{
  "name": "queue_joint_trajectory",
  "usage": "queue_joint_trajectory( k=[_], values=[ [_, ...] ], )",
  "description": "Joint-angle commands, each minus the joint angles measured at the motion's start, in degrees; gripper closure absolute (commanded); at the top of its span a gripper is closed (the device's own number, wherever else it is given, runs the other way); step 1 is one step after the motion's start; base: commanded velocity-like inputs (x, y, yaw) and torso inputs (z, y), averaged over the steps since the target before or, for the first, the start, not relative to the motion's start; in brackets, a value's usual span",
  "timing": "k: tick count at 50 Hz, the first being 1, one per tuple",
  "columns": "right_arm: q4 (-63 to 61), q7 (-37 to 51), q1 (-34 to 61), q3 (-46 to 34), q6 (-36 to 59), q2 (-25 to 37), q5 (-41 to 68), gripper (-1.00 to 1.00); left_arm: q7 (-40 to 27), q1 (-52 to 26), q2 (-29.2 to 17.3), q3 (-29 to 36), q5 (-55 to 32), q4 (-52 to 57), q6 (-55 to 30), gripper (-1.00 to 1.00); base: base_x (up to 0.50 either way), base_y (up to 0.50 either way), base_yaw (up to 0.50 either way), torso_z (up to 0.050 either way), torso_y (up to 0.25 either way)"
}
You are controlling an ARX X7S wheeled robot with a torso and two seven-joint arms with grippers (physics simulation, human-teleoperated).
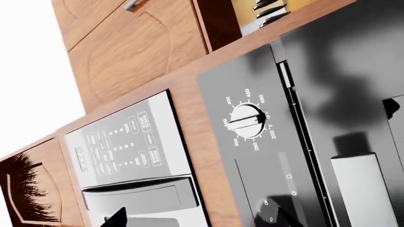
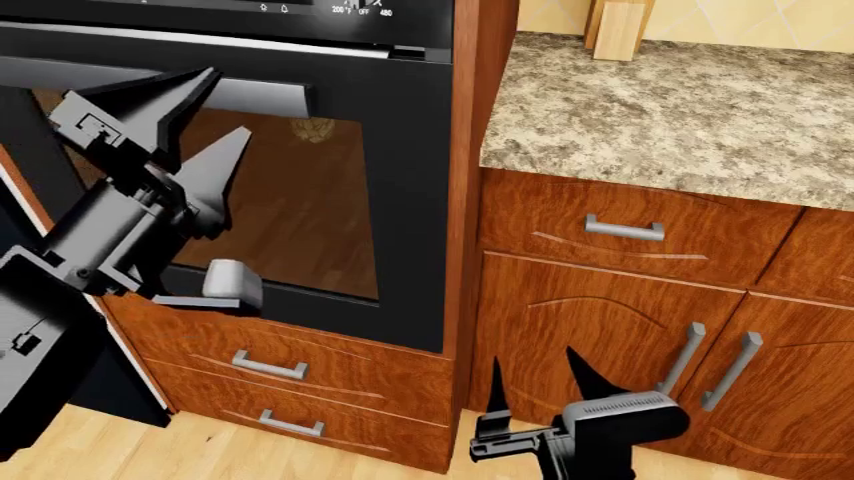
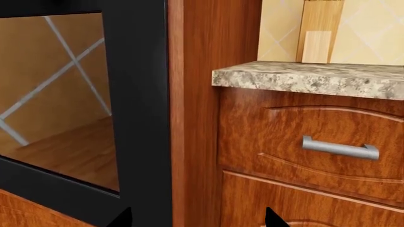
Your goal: Open the oven door
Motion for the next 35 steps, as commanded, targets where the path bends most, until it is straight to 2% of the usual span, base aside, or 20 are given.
queue_joint_trajectory(
  k=[1, 23, 35],
  values=[
    [-0.3, 0.4, 0.0, -0.1, -0.1, 0.2, 0.3, -1.00, 1.0, -0.7, 0.5, 1.4, 0.1, -1.9, 1.0, -1.00, 0.00, 0.00, 0.00, 0.000, 0.000],
    [0.1, 0.8, 0.2, -0.6, -0.3, 0.5, 0.7, -1.00, 3.6, -1.3, 1.2, 2.5, -1.6, -4.0, 1.3, -1.00, 0.00, 0.00, 0.00, 0.000, 0.000],
    [0.1, 1.1, 0.4, -0.9, -0.3, 0.7, 0.7, -1.00, 4.9, -5.1, 3.1, 3.6, -1.6, -7.1, 2.2, -1.00, 0.00, 0.00, 0.00, 0.000, 0.000]
  ],
)
